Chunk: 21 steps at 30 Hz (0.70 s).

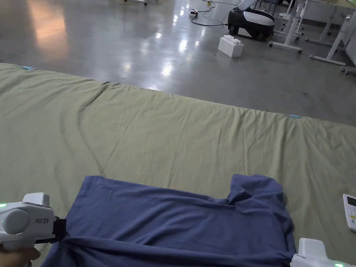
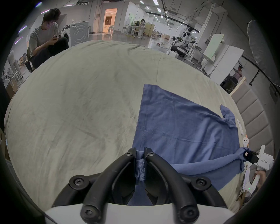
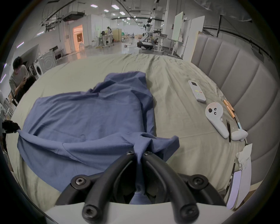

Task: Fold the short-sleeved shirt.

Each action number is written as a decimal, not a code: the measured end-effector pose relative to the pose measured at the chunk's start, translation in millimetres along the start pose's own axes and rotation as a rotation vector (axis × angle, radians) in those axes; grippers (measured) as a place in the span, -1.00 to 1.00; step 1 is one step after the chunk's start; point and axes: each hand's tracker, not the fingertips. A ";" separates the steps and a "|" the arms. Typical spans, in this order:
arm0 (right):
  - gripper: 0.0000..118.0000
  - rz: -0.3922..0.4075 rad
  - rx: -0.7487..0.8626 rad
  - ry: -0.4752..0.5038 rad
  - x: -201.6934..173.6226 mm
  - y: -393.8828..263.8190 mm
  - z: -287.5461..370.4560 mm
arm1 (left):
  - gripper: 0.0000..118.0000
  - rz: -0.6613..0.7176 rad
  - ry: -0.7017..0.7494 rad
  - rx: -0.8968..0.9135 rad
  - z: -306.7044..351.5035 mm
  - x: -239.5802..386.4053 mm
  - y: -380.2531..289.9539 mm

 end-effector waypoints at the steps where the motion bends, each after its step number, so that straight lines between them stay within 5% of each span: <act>1: -0.92 0.008 0.001 -0.003 -5.0 -1.3 5.1 | -0.84 -0.002 0.004 -0.005 -3.1 1.0 -0.6; 4: -0.90 0.024 0.013 -0.018 -10.6 -3.2 12.5 | -0.84 -0.004 0.010 -0.005 -4.3 -1.3 -1.4; 8: -0.27 0.005 0.109 -0.037 -17.6 -5.0 39.7 | -0.80 -0.030 0.014 0.063 12.5 1.9 -4.5; 11: 0.13 0.009 0.237 -0.038 -20.9 -9.3 58.8 | -0.42 -0.126 0.003 0.178 43.0 15.8 -11.5; 15: 0.26 0.029 0.425 -0.050 -44.1 -20.1 107.3 | -0.08 -0.213 -0.012 0.356 86.3 34.3 -28.2; 21: 0.28 -0.032 0.632 -0.037 -66.5 -44.0 153.7 | -0.05 -0.281 -0.041 0.569 140.4 50.3 -69.1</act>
